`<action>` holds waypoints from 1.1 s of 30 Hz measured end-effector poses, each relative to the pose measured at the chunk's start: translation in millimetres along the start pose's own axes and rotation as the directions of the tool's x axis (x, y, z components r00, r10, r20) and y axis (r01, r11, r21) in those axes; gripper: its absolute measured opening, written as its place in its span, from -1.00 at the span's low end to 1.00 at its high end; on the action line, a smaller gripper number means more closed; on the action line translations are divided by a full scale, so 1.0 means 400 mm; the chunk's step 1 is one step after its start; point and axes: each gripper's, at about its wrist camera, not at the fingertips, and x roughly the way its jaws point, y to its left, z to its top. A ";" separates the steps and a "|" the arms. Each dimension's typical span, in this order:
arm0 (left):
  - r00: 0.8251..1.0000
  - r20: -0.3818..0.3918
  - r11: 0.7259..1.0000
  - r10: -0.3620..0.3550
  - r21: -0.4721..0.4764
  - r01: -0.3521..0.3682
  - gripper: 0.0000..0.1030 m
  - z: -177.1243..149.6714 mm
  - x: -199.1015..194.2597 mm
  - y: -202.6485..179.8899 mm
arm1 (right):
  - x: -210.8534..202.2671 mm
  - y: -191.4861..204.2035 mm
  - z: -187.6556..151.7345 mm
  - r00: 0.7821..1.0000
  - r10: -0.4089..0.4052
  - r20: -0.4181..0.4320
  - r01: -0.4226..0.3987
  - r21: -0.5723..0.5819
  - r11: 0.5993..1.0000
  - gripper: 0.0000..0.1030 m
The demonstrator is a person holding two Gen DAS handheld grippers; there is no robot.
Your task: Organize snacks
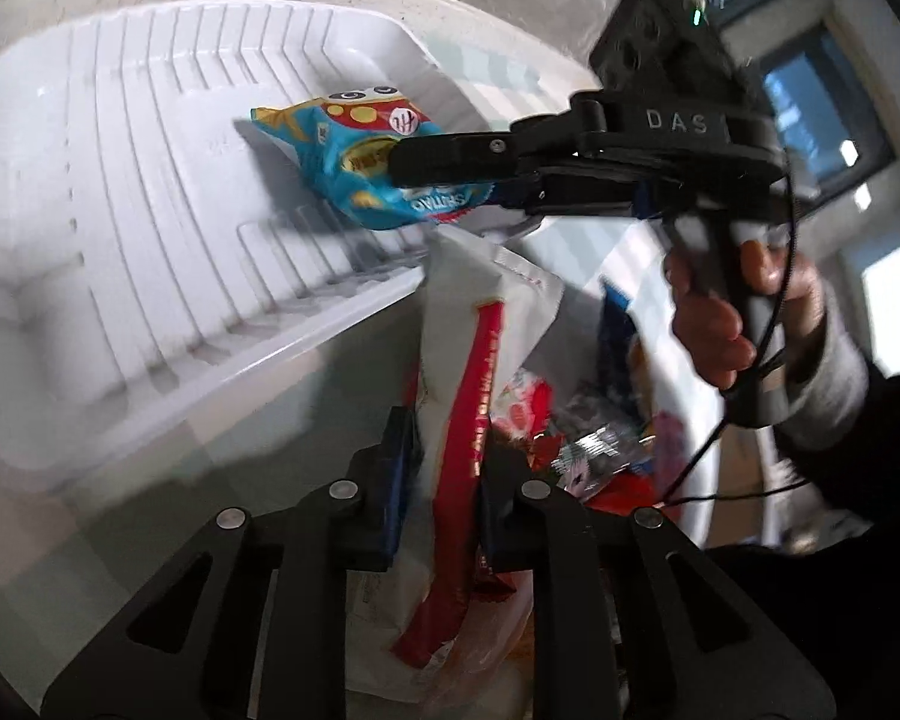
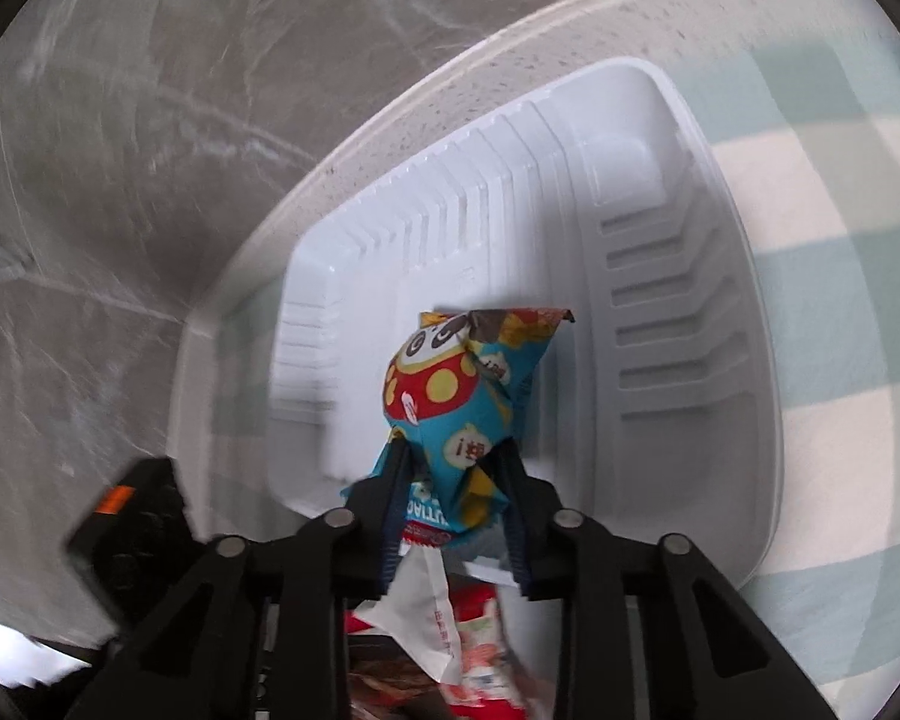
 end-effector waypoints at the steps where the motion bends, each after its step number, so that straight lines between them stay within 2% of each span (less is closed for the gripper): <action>1: 1.000 0.005 1.000 -0.021 -0.020 0.021 -0.69 -0.001 -0.003 0.006 | -0.004 -0.011 0.001 0.999 0.037 0.001 -0.037 0.030 0.999 -0.53; 3: 0.997 0.023 0.996 -0.072 -0.056 0.073 -0.69 0.002 -0.024 0.024 | -0.010 -0.024 0.000 0.996 0.089 0.003 -0.089 0.069 0.994 -0.62; 7: 0.987 0.064 0.979 -0.147 -0.133 0.155 -0.69 -0.004 -0.032 0.045 | -0.016 -0.047 -0.008 0.988 0.156 0.006 -0.156 0.126 0.980 -0.66; 14: 0.971 0.133 0.957 -0.200 -0.186 0.223 -0.69 -0.012 -0.082 0.069 | -0.015 -0.056 -0.009 0.981 0.195 0.016 -0.195 0.155 0.968 -0.67; 22: 0.940 0.219 0.923 -0.260 -0.232 0.309 -0.69 -0.004 -0.148 0.088 | -0.031 -0.055 -0.008 0.956 0.289 0.049 -0.293 0.197 0.936 -0.67; 26: 0.925 0.287 0.917 -0.250 -0.236 0.322 -0.70 0.019 -0.196 0.105 | -0.052 -0.050 0.004 0.951 0.301 0.076 -0.310 0.187 0.932 -0.67; 29: 0.904 0.349 0.902 -0.248 -0.256 0.347 -0.70 0.044 -0.233 0.141 | -0.065 -0.062 0.017 0.948 0.300 0.105 -0.315 0.193 0.929 -0.67; 33: 0.903 0.389 0.913 -0.185 -0.271 0.304 -0.70 0.081 -0.265 0.186 | -0.076 -0.074 0.032 0.953 0.278 0.124 -0.297 0.190 0.936 -0.67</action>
